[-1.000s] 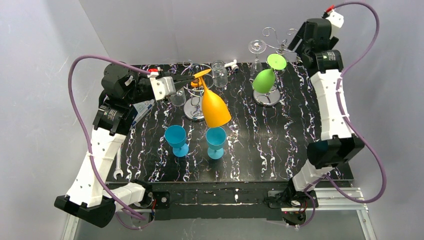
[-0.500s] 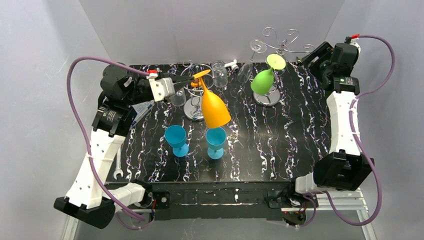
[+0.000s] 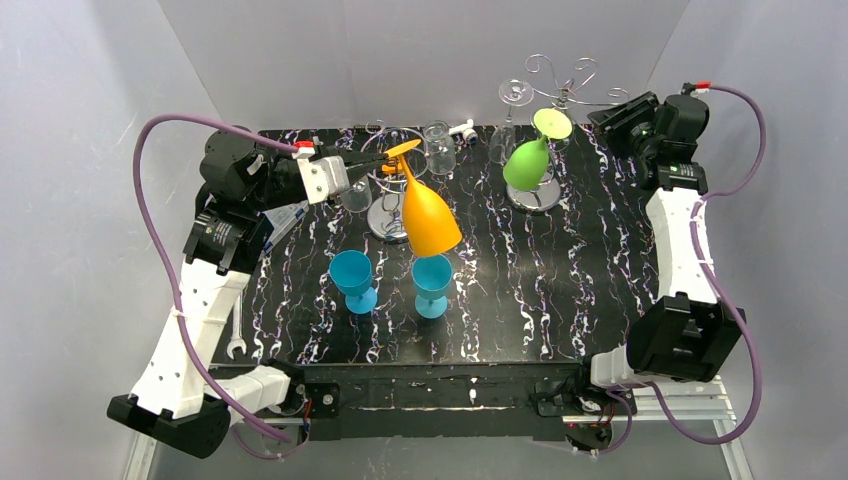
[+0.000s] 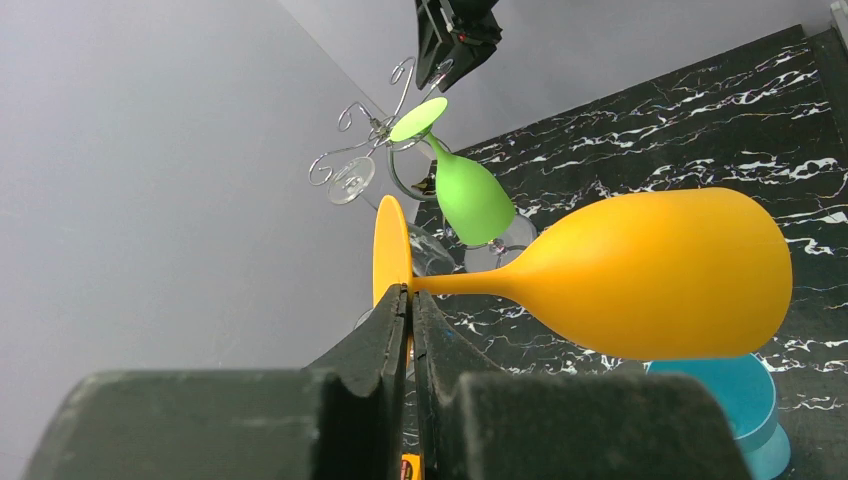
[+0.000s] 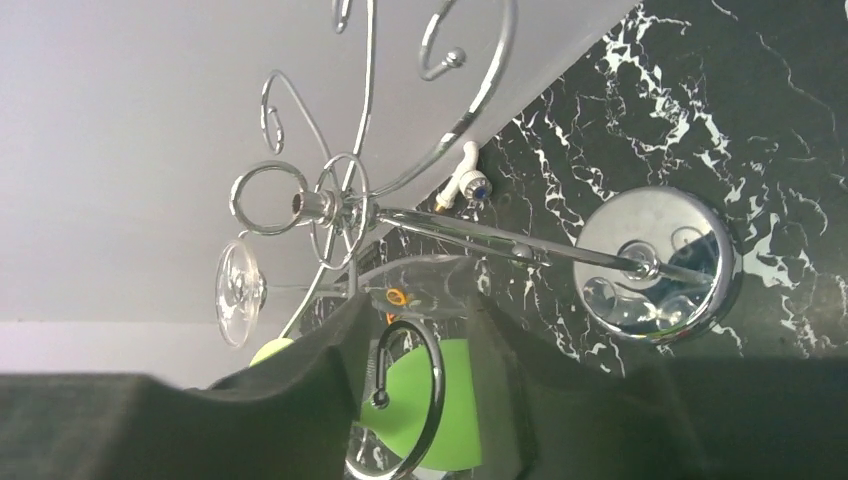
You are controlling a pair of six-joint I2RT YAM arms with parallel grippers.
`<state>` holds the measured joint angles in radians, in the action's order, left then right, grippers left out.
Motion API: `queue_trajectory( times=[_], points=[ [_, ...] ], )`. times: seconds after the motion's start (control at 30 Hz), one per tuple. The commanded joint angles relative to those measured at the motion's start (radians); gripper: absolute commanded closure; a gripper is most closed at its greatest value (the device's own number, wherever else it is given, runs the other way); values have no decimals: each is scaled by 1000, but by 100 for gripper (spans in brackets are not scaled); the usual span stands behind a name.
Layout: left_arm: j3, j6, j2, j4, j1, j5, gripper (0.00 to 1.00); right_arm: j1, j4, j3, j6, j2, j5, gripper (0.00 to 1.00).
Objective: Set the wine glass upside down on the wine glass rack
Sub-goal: Adjust the wine rack at the center of the board.
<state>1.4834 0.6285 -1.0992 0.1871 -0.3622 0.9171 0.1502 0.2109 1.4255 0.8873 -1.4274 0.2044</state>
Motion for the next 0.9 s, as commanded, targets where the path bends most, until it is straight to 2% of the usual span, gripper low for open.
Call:
queue_trajectory(
  times=[0.0, 0.33, 0.57, 0.73, 0.87],
  points=[
    [-3, -8, 26, -15, -3, 5, 100, -39, -52, -14, 40, 74, -75, 64],
    [-7, -10, 35, -11, -3, 6, 100, -178, -14, -66, 92, 155, -371, 98],
    [-15, -4, 47, 3, -4, 8, 100, -322, -12, -153, 243, 225, -671, 99],
    [-18, -5, 49, 2, -3, 10, 100, -451, 32, -155, 326, 234, -911, 99],
    [-15, -14, 43, 2, -3, 19, 100, -469, 29, -152, 372, 226, -985, 97]
  ],
)
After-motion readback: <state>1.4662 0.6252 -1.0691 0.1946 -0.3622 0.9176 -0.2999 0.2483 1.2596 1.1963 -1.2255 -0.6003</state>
